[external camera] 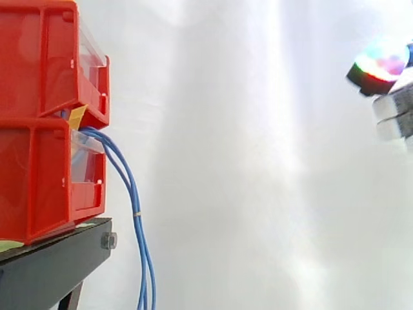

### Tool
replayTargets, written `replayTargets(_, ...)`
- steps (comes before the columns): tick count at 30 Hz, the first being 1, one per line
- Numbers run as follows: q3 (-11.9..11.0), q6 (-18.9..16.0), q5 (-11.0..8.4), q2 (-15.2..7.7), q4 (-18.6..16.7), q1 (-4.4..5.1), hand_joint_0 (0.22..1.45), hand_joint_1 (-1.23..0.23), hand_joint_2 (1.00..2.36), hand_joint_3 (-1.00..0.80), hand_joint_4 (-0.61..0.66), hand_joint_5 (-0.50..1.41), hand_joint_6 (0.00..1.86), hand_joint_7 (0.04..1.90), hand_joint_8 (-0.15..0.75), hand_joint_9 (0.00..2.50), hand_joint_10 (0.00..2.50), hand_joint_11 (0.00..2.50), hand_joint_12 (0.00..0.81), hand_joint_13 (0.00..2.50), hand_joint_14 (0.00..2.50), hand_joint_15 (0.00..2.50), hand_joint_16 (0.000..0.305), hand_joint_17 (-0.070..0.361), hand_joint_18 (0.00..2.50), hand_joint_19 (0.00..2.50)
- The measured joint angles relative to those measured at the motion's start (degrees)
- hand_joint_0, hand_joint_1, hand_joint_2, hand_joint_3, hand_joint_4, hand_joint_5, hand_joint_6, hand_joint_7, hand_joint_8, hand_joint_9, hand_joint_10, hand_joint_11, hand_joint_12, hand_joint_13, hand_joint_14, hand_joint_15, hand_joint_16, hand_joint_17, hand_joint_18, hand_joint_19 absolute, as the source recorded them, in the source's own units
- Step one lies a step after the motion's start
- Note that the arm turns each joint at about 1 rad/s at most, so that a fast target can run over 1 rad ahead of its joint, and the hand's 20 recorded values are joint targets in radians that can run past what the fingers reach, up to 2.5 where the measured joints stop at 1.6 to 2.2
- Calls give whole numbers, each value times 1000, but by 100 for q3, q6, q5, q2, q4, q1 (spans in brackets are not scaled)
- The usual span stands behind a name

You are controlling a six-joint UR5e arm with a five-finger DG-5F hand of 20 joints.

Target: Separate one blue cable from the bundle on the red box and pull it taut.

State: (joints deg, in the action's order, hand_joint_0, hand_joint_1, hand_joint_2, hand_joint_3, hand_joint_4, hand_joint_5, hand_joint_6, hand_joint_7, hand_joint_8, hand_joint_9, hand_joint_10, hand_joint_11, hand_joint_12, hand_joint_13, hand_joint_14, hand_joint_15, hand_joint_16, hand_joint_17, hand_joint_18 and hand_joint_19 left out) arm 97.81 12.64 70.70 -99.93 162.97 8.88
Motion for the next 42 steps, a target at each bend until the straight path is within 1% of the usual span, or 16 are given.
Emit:
replayTargets(3, -21, 74, -129, -257, -212, 6, 531, -658, 1000, -500, 184, -230, 501, 641, 288, 465, 0, 0, 346, 402, 2, 69, 52, 117, 371, 244)
replayTargets(5, -80, 92, -169, -424, -349, 6, 530, -658, 1000, -500, 188, -229, 501, 642, 288, 465, 0, 0, 346, 404, 0, 63, 52, 118, 371, 247)
replayTargets(7, -200, 100, -203, -658, -500, 8, 530, -658, 1000, -500, 189, -229, 501, 644, 288, 464, 0, 0, 346, 404, 0, 63, 52, 118, 373, 242)
replayTargets(8, -233, 99, -212, -720, -525, 7, 531, -658, 1000, -500, 190, -228, 501, 644, 288, 464, 0, 0, 346, 404, 2, 65, 52, 118, 373, 242)
replayTargets(10, -358, 88, -241, -967, -591, 2, 531, -657, 1000, -500, 188, -227, 501, 645, 288, 464, 0, 0, 347, 405, 2, 69, 52, 118, 372, 247)
replayTargets(11, -386, 83, -247, -1020, -599, 0, 531, -657, 1000, -500, 191, -226, 501, 644, 288, 465, 0, 0, 347, 407, 0, 67, 52, 117, 371, 244)
replayTargets(13, -515, 52, -271, -1237, -614, -10, 531, -657, 1000, -500, 191, -225, 501, 645, 288, 468, 0, 0, 347, 406, 2, 70, 52, 117, 374, 245)
replayTargets(16, -649, 29, -299, -1435, -626, -14, 531, -657, 1000, -500, 195, -222, 501, 650, 290, 467, 0, 0, 348, 407, 2, 67, 52, 117, 378, 245)
replayTargets(18, -705, 42, -340, -1502, -648, -7, 531, -657, 1000, -500, 195, -221, 501, 652, 290, 467, 0, 0, 348, 408, 2, 70, 52, 118, 378, 253)
replayTargets(20, -736, 97, -439, -1536, -716, 2, 531, -657, 1000, -500, 202, -215, 501, 657, 289, 467, 0, 0, 348, 408, 2, 71, 52, 117, 374, 247)
replayTargets(24, -760, 387, -782, -1594, -938, 26, 531, -657, 1000, -500, 213, -210, 501, 663, 292, 471, 0, 0, 348, 407, 2, 71, 52, 117, 377, 252)
replayTargets(28, -762, 573, -1010, -1683, -1196, 49, 531, -656, 1000, -500, 218, -206, 502, 668, 293, 478, 0, 0, 348, 407, 2, 71, 52, 117, 377, 253)
replayTargets(33, -795, 633, -1078, -1928, -1688, 83, 531, -655, 1000, -500, 224, -201, 502, 671, 294, 478, 0, 0, 348, 408, 2, 71, 52, 117, 384, 254)
replayTargets(36, -886, 632, -1085, -2118, -1859, 100, 531, -655, 1000, -500, 225, -198, 501, 674, 295, 482, 1, 0, 347, 409, 2, 72, 52, 117, 379, 254)
replayTargets(39, -1045, 628, -1106, -2291, -1863, 111, 531, -654, 1000, -500, 226, -197, 502, 674, 295, 482, 0, 0, 347, 409, 2, 69, 52, 117, 378, 253)
replayTargets(42, -1168, 692, -1167, -2367, -1826, 123, 531, -654, 1000, -500, 230, -196, 501, 678, 295, 482, 0, 0, 347, 410, 2, 69, 52, 116, 373, 254)
